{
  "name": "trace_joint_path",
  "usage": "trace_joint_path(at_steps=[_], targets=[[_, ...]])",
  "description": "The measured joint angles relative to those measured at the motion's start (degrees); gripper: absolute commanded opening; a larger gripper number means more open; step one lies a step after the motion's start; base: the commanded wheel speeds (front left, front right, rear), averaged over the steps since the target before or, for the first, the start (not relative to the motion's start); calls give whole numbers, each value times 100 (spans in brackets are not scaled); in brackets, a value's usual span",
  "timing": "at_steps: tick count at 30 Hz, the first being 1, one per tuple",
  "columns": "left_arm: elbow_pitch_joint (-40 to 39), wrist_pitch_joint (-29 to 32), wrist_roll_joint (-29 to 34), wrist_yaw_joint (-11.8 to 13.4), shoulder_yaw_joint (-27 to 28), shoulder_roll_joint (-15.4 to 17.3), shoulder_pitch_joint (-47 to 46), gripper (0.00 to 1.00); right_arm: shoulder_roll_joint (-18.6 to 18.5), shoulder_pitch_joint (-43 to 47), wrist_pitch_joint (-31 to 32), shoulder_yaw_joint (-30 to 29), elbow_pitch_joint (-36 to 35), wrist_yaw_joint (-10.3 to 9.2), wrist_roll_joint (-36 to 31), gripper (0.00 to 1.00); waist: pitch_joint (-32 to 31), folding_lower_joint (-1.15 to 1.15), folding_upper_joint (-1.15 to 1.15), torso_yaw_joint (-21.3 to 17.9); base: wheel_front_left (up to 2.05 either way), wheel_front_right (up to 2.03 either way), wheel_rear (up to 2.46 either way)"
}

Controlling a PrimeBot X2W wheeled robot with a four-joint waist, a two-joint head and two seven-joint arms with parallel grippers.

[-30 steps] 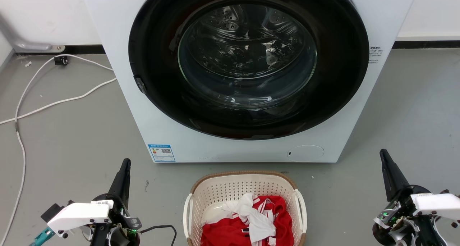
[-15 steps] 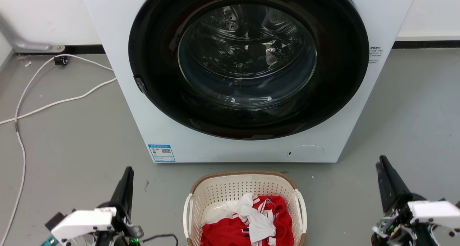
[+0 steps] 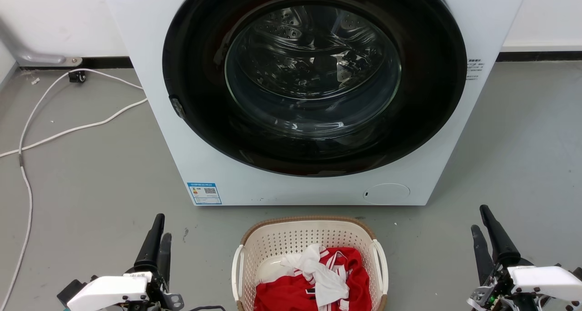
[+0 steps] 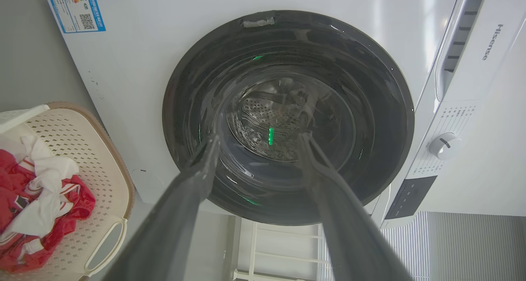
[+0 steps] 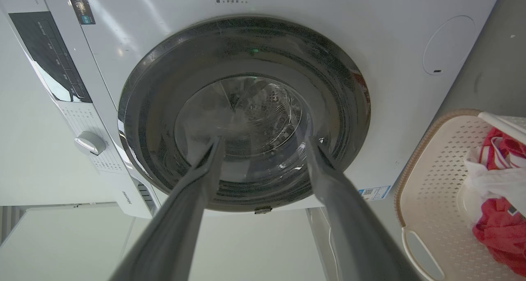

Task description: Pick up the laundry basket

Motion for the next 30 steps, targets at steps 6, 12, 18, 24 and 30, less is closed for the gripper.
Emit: trace_joint_path(at_steps=[6, 12, 18, 24, 30], targets=[[7, -209, 545, 1, 8, -1, 93, 100, 1, 7, -213, -41, -49, 0, -583, 100, -11, 0, 0, -2, 0, 0, 0], [-71, -348, 880, 65, 149, 0, 95, 100, 1, 6, -341, -67, -170, 0, -1210, 100, -20, 0, 0, 3, 0, 0, 0], [-383, -482, 1480, 155, 379, 3, 96, 100, 2, 0, -480, -85, -497, 0, -2275, 100, -17, 0, 0, 9, 0, 0, 0], [-904, -622, 2679, 400, 222, 4, 116, 100, 1, 1, -627, 0, -927, 0, -3492, 100, -1, 0, 0, 15, 0, 0, 0], [-1340, -737, 3442, 698, -86, 3, 175, 100, 1, 1, -739, 163, -1316, 0, -4576, 100, 21, 0, 0, 14, 0, 0, 0]])
